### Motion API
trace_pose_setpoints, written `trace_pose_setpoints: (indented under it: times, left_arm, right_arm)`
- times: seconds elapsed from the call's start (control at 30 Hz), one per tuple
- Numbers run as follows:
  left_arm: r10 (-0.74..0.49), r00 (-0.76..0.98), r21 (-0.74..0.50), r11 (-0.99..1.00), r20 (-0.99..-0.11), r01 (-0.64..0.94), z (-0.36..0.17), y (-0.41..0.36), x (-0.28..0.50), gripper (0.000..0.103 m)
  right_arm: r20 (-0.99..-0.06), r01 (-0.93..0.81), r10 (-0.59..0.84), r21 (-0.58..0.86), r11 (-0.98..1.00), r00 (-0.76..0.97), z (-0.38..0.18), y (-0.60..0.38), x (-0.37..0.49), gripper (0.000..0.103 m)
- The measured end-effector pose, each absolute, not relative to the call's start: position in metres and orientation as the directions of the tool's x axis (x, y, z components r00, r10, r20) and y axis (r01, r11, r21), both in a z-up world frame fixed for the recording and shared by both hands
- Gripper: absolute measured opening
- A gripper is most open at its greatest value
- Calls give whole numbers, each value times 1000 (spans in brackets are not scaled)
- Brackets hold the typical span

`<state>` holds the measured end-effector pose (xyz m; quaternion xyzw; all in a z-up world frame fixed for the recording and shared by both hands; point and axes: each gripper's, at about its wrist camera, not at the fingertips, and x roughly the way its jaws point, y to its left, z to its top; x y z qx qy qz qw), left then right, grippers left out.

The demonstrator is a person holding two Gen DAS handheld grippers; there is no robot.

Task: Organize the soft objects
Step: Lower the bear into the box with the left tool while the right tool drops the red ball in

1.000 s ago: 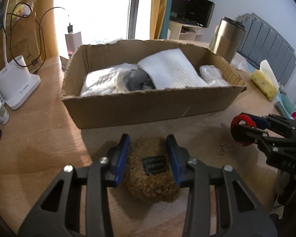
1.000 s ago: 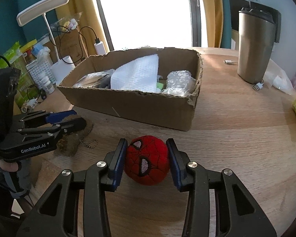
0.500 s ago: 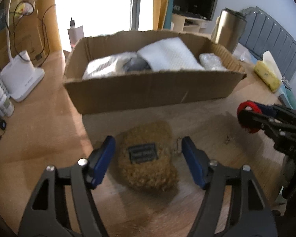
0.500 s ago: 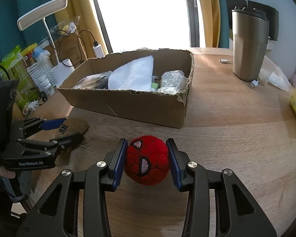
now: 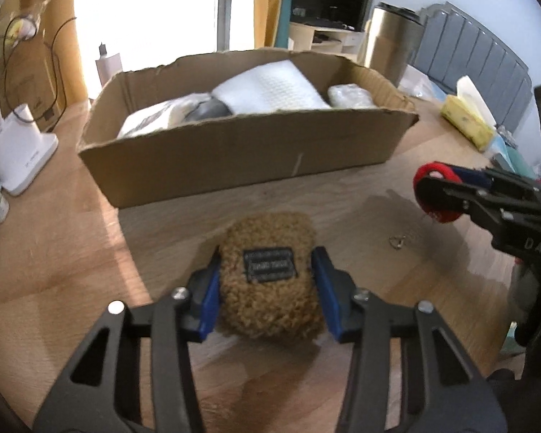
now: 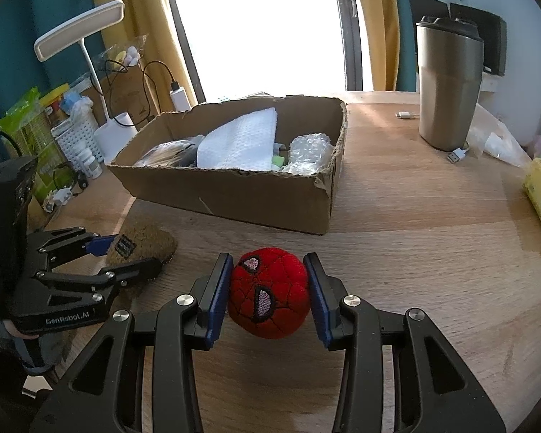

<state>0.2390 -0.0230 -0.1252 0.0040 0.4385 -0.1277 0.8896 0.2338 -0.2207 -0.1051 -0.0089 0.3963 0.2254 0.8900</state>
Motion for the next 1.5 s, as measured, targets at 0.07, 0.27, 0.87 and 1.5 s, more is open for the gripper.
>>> trace_pose_setpoints:
  times: [0.07, 0.27, 0.87, 1.5]
  left_arm:
    - [-230, 588, -105, 965, -775, 238, -119, -28, 238, 48]
    - [-257, 621, -116, 959, -741, 259, -98, -32, 231, 48]
    - [-290, 712, -141, 955, -640, 263, -43, -30, 241, 48]
    - [-231, 750, -133, 973, -620, 190, -36, -30, 274, 48]
  right_arm:
    - [-703, -408, 394, 160, 899, 592, -102, -222, 233, 43]
    - [-688, -414, 390, 141, 899, 612, -89, -223, 236, 43]
    - [-625, -426, 403, 122, 897, 669, -54, -232, 253, 43]
    - [-577, -465, 451, 136, 875, 681, -43, -232, 275, 43]
